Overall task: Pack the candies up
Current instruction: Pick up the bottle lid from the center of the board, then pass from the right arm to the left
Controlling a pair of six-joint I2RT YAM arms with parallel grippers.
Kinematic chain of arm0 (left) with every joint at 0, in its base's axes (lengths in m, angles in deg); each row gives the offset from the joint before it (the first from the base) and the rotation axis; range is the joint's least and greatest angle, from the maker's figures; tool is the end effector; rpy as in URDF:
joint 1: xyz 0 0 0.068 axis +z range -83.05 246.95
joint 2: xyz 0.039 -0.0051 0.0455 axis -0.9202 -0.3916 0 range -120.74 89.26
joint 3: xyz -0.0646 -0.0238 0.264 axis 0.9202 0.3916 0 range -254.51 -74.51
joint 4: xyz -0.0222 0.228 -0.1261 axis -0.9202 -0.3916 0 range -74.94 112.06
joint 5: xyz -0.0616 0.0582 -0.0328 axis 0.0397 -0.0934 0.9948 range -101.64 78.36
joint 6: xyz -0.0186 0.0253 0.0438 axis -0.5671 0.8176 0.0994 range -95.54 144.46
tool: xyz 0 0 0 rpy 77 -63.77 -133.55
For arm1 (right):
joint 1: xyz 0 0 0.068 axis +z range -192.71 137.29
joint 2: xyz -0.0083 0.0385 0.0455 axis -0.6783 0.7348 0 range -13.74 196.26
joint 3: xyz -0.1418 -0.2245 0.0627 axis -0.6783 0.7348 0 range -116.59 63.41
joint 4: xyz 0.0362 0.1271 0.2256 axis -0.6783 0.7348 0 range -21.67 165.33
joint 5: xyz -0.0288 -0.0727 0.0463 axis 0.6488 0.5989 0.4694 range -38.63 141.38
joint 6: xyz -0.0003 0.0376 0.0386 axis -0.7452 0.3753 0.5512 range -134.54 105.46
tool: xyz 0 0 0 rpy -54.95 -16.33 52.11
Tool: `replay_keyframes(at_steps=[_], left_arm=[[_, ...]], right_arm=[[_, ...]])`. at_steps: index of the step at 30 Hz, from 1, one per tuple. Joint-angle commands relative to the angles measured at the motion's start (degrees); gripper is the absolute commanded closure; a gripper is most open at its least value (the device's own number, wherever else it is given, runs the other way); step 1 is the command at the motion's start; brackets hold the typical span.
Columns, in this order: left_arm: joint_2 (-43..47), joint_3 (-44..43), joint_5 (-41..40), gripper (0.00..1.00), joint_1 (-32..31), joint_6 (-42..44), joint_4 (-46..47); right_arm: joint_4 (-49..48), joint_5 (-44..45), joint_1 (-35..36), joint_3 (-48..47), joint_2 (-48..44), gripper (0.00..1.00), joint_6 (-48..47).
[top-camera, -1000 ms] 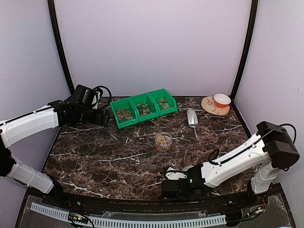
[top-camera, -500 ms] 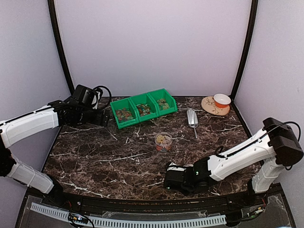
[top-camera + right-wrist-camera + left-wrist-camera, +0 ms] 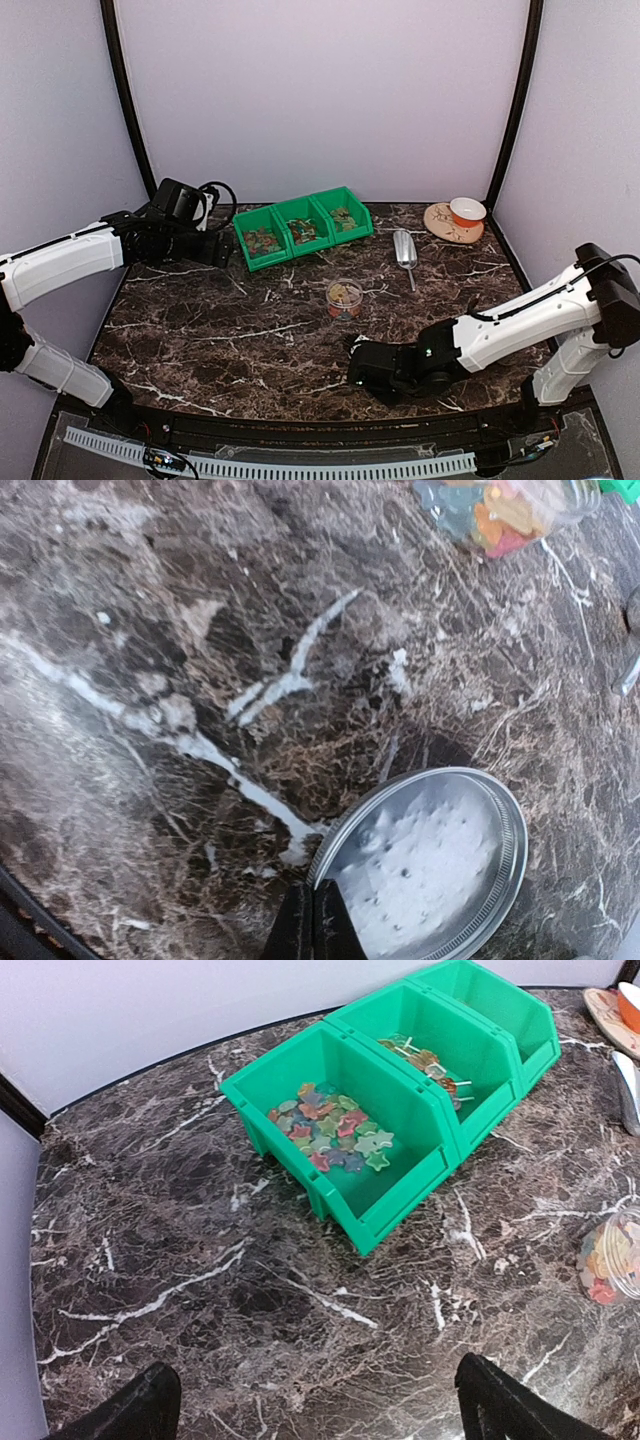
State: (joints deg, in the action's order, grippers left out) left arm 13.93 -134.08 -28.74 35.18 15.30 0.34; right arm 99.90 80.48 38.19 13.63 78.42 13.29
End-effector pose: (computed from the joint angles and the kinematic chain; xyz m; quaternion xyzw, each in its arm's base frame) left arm 0.2529 -0.1442 0.2945 0.1093 0.8825 -0.0281 0.4565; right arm 0.0614 0.2742 0.1555 -0.3968 0.8732 -0.0351 0.2809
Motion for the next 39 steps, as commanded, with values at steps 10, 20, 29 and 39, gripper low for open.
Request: replay_keyframes(at_steps=[10, 20, 29, 39], left_arm=[[4.5, 3.2, 25.3, 0.01, -0.3, 5.2, 6.6], [7.4, 6.7, 41.2, 0.01, -4.9, 9.3, 12.2], [12.2, 10.9, 42.9, 0.04, -12.0, 16.8, 16.7], [17.1, 13.1, 45.3, 0.05, -17.1, 26.7, 16.7]], right_arm=[[-8.4, -12.7, -2.7, -5.5, -12.7, 1.00, -10.4], [-17.6, -29.7, -7.3, -5.9, -15.8, 1.00, -15.4], [-20.4, -41.9, -11.4, -6.7, -16.3, 1.00, -17.1], [-22.1, -53.7, -14.8, -7.7, -16.6, 1.00, -18.4]])
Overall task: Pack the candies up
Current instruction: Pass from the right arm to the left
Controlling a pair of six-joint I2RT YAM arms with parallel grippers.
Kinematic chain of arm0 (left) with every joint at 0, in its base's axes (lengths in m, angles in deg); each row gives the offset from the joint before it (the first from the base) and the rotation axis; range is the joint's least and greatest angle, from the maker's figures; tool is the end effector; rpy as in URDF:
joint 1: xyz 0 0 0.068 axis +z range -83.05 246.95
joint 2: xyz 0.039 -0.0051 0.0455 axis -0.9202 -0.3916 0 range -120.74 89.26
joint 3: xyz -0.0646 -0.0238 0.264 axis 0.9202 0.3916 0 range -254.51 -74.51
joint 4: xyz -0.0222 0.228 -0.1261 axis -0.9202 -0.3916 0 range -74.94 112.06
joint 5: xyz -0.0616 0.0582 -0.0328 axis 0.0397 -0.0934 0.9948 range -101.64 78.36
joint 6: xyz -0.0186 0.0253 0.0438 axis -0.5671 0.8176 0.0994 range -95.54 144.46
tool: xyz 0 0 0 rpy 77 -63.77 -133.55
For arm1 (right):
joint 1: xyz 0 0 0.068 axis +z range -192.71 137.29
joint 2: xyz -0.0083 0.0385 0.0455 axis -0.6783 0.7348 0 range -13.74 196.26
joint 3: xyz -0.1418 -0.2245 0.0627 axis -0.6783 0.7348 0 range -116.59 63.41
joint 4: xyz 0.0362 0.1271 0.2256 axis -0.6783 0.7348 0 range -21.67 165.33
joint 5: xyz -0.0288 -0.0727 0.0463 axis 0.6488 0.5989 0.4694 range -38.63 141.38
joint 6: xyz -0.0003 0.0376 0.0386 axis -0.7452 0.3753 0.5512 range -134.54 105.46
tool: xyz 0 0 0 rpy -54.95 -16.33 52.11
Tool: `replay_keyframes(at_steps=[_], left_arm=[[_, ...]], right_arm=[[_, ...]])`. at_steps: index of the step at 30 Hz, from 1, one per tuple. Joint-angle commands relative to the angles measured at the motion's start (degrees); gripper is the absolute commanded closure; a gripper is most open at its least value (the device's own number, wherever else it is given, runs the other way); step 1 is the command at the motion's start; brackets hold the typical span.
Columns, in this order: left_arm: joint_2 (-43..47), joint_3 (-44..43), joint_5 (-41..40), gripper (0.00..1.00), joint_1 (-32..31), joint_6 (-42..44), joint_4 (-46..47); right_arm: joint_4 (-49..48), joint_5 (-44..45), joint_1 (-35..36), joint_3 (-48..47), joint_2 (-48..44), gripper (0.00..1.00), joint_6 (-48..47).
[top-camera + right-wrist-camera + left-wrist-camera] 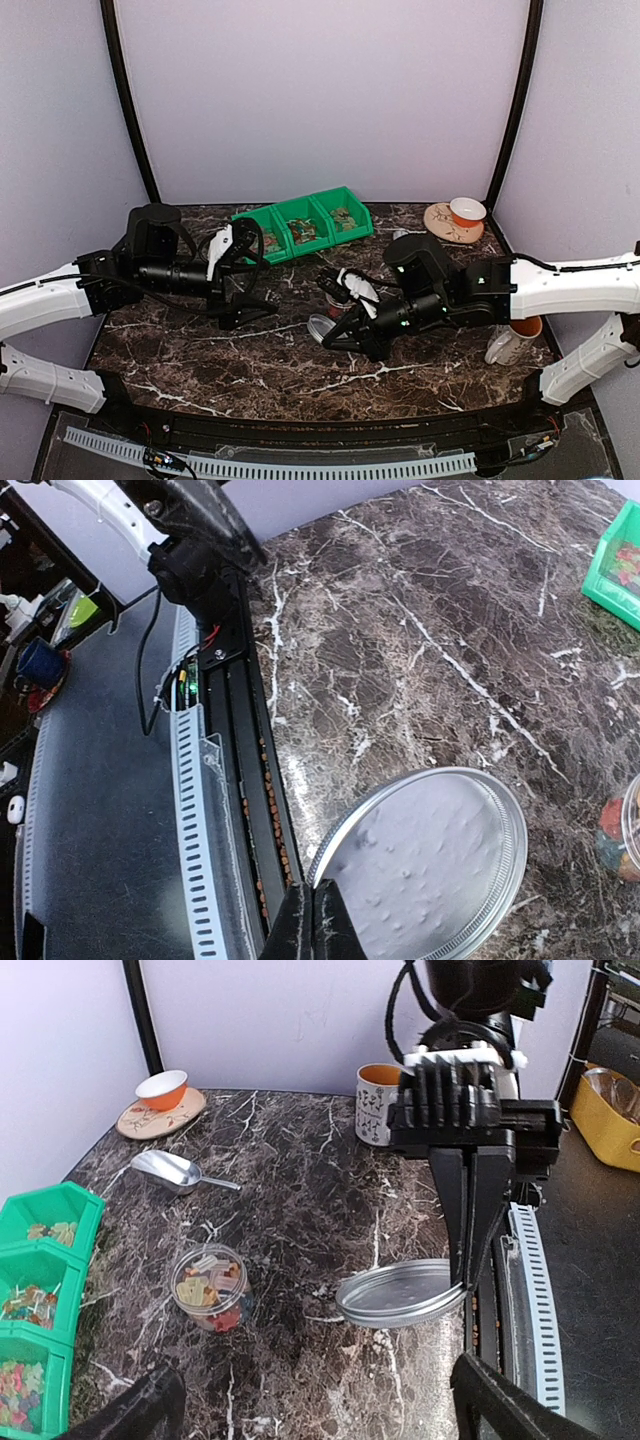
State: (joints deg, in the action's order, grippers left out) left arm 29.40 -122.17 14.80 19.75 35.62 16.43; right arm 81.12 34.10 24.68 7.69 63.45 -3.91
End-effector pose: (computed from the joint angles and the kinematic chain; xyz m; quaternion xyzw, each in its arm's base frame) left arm 0.1517 -0.1870 0.3164 0.5011 0.6212 -0.3531 0.4881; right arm 0.1057 0.2817 0.2764 -0.4772 0.7356 0.3941 0.2755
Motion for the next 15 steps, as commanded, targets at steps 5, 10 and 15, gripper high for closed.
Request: replay_keyframes(at_steps=[5, 10, 15], left_arm=[[1.9, 2.6, 0.2, 0.07, -4.7, 14.7, -1.9], [0.7, 2.6, -0.6, 0.09, -7.3, 22.3, -4.9], [-1.0, 2.0, -3.0, 0.13, -9.8, 26.2, -5.7]], right_arm=[[-4.9, -13.2, -3.4, -1.8, -1.3, 1.00, -1.1], [-5.0, -18.6, -4.2, -3.0, 1.1, 1.00, -1.3], [-5.3, -24.0, -4.2, -4.4, 3.9, 1.00, -1.7]])
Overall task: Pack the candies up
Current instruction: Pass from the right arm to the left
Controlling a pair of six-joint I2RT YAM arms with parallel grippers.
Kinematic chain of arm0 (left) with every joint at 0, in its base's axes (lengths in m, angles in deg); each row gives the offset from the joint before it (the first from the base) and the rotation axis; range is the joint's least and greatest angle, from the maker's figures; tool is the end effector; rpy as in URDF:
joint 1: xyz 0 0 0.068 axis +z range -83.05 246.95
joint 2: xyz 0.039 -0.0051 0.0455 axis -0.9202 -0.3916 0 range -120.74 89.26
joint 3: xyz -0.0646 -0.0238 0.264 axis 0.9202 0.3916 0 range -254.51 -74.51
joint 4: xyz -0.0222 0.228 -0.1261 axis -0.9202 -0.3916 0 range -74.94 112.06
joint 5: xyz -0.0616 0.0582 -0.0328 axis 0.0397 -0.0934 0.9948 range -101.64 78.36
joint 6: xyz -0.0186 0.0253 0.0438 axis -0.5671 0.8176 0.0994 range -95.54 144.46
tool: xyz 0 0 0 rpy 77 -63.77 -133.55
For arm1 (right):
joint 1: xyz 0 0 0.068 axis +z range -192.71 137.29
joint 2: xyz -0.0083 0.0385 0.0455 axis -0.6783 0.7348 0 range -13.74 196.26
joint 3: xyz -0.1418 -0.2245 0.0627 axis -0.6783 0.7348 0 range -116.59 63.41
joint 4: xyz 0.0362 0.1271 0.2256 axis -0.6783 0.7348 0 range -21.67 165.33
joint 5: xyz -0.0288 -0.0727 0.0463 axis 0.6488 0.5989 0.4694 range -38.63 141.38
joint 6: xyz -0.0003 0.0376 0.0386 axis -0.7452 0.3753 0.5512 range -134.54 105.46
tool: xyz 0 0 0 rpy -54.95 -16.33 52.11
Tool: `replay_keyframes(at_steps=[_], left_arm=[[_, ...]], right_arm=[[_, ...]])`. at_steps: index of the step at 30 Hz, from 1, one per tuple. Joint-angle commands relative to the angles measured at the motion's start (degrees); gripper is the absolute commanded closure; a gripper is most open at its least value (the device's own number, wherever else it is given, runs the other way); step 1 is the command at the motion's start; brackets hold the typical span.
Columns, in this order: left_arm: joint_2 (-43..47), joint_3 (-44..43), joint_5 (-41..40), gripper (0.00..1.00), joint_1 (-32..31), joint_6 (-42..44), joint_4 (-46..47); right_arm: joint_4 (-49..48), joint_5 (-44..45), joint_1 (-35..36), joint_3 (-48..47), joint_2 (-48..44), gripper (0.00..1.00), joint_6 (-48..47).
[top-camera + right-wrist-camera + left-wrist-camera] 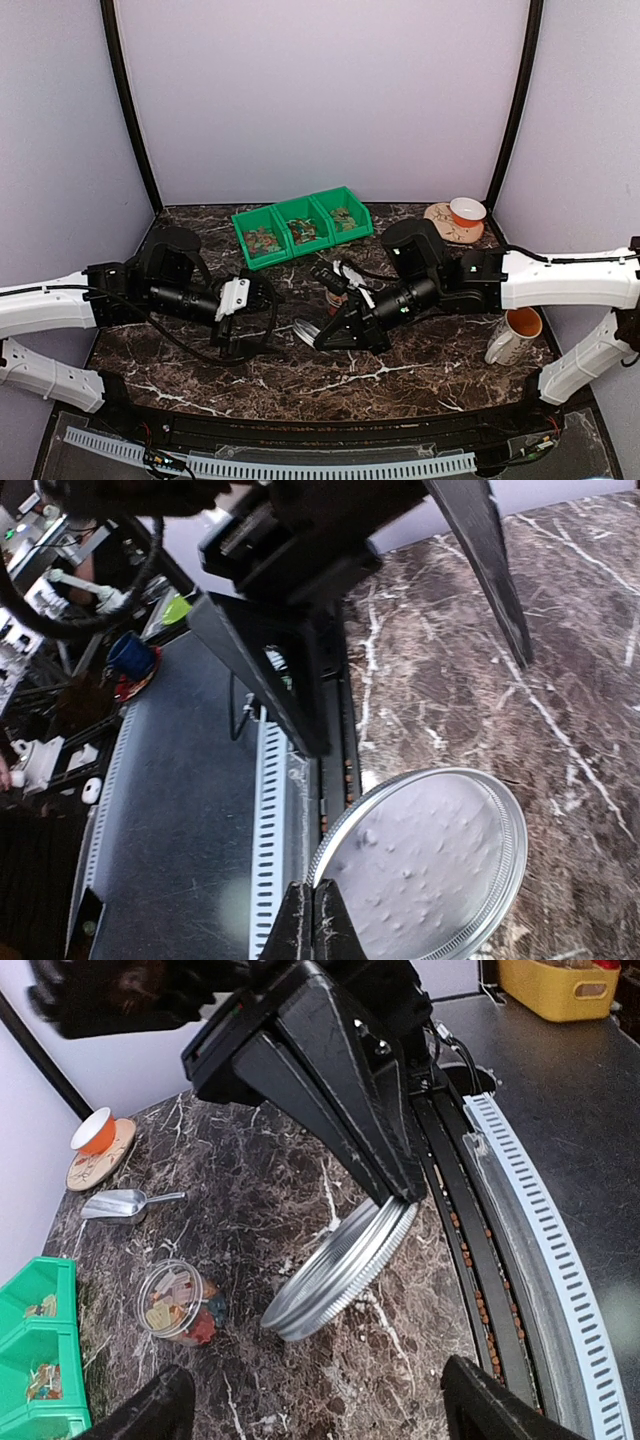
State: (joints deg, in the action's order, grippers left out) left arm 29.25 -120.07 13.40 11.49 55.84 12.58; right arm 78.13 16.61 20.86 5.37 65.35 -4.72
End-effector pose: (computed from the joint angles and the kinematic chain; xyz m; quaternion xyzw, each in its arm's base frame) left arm 0.1222 -0.2040 0.2961 0.6483 0.5133 -0.2887 0.4826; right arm 0.1192 0.2857 0.2879 -0.5067 0.6737 0.4898 0.2224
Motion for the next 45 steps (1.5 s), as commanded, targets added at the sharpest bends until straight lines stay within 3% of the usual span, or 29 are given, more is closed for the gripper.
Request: replay_keyframes(at_steps=[1, 14, 23, 28, 45], left_arm=[[-1.3, -0.1, -1.6, 0.15, -1.9, 6.5, -1.8], [-0.6, 2.7, -0.1, 0.38, -4.7, 9.1, 1.5], [-1.0, 3.1, 0.2, 0.46, -6.1, 9.3, 1.8], [-1.1, 3.4, -0.2, 0.62, -6.6, 9.0, 2.2], [-1.6, 3.8, 1.2, 0.70, -7.0, 8.8, 2.4]], right_arm=[[-2.4, -7.1, -0.4, -2.3, 2.4, 1.00, -1.0], [-1.3, -13.7, -0.3, -4.4, 6.6, 1.00, -2.1], [-0.6, -15.5, -0.4, -5.5, 8.4, 1.00, -2.8], [0.0, -15.8, -0.4, -5.9, 9.0, 0.99, -3.2], [0.2, -18.4, -0.4, -6.5, 10.0, 0.99, -4.1]])
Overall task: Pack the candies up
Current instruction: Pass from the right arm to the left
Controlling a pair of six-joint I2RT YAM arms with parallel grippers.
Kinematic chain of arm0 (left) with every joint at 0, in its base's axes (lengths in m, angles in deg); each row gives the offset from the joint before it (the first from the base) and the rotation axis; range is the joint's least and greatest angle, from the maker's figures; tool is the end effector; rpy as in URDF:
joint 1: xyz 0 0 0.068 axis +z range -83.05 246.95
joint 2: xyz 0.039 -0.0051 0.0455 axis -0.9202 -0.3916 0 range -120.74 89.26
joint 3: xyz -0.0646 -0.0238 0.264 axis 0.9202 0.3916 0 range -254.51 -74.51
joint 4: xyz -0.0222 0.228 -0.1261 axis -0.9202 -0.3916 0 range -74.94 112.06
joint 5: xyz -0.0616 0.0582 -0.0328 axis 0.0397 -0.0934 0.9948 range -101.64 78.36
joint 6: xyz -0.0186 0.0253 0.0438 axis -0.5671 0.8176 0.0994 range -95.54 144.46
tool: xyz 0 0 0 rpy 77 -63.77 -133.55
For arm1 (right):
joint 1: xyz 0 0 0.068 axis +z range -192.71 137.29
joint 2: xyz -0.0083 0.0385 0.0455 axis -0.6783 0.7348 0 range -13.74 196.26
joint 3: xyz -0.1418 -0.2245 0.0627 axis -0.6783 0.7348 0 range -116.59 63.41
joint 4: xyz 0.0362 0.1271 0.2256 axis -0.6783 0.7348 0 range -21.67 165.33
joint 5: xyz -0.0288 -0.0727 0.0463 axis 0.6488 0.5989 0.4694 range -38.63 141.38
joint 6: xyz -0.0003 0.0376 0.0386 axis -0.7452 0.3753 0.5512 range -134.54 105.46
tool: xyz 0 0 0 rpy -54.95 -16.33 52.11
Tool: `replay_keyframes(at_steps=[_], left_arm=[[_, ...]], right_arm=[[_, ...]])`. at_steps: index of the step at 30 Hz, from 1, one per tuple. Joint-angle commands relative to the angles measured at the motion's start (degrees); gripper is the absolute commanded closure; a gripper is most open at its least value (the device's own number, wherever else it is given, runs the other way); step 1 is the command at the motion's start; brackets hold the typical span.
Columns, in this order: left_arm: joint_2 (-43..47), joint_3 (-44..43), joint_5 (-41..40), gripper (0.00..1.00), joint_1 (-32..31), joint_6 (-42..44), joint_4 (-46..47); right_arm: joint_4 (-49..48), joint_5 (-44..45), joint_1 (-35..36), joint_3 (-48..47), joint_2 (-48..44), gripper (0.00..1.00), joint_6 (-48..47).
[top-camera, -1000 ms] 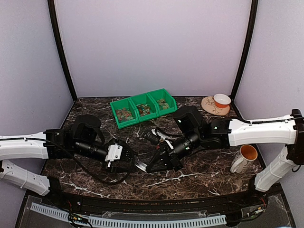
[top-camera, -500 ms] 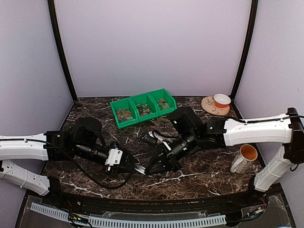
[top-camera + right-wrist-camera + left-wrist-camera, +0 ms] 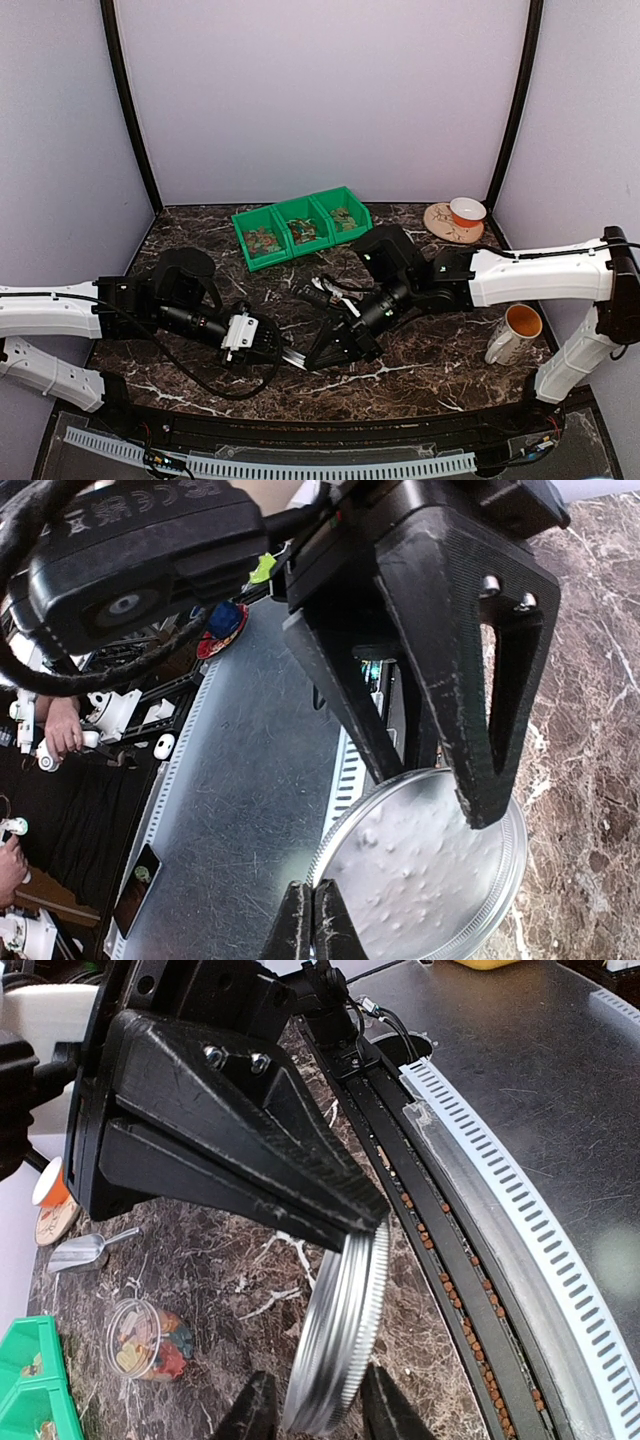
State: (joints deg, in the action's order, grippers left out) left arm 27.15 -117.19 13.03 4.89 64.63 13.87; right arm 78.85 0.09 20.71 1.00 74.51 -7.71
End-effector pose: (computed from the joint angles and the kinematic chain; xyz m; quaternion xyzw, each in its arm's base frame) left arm 0.1002 -0.2204 0.2727 0.7199 0.4386 -0.2755 0.4620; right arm 0.1254 0.3131 0.2676 -0.5533 0.6159 0.5499 0.1104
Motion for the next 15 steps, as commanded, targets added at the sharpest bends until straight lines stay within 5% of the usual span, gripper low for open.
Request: replay_keyframes(at_steps=[1, 15], left_arm=[[0.4, 0.8, 1.7, 0.71, -0.5, -0.1, 1.1], [0.3, 0.8, 4.0, 0.83, -0.7, -0.6, 0.5]], right_arm=[[-0.3, -1.9, -0.3, -2.3, 1.1, 0.99, -1.2], [3.3, -1.8, -1.4, -3.2, 2.3, 0.99, -4.1]])
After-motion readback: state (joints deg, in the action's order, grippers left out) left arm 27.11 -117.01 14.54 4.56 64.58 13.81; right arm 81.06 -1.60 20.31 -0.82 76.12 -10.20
